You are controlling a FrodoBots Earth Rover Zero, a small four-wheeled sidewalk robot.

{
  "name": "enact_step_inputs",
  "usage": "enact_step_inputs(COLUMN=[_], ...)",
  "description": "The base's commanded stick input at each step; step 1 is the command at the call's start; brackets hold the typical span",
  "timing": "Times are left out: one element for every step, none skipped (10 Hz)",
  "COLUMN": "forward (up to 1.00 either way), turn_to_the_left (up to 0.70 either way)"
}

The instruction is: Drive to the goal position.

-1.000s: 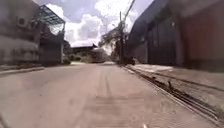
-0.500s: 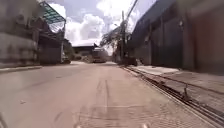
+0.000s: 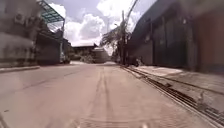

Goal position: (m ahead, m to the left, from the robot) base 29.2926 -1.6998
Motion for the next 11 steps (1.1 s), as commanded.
enact_step_inputs(forward=[0.70,0.70,0.70,0.70,0.70,0.70,0.70,0.70,0.70,0.70,0.70], turn_to_the_left=[0.00,0.00,-0.12,-0.26,-0.05,0.00,0.00,0.00,0.00,0.00,0.00])
